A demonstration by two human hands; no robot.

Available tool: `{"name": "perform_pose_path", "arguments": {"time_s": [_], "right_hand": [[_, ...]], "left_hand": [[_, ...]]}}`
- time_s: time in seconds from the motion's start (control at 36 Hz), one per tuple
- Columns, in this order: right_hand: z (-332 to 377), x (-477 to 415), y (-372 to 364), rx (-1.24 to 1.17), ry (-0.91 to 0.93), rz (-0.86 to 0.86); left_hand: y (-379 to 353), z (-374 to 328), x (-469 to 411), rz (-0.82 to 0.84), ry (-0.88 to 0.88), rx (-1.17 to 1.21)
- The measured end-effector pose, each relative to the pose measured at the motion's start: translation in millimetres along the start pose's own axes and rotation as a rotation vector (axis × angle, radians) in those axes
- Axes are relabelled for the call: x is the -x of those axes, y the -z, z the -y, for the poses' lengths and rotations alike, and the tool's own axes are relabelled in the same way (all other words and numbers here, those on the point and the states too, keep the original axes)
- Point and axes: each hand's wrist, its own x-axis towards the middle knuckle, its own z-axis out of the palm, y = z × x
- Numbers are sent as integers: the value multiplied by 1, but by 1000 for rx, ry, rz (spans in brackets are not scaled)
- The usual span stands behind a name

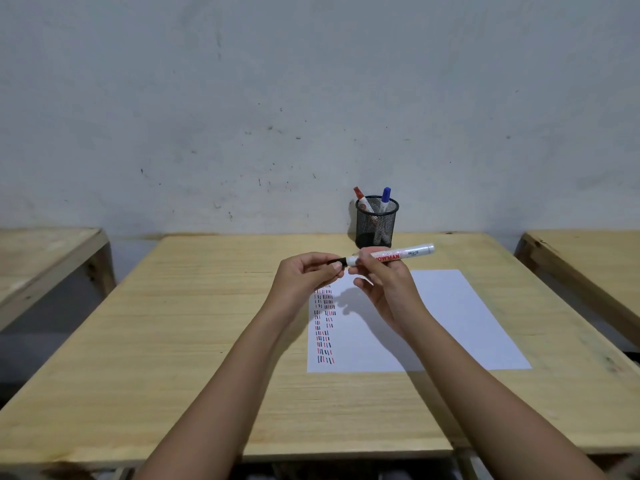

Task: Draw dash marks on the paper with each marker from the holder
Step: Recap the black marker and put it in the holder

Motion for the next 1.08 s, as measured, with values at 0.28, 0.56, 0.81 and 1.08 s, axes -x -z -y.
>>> {"name": "perform_pose_path", "arguments": {"time_s": [0.28,0.56,0.81,1.08], "right_hand": [[20,0,28,29,11,31],[26,-10,28,682,81,243],[35,-32,23,832,194,176],[75,-78,61,803,353,-34]], "left_hand": [[25,-20,-8,-52,7,97],[6,-50,-27,-29,-139,-119],[-30,-62,-58,60,-255,-553],[-39,-33,-117,48,-236,-617]]}}
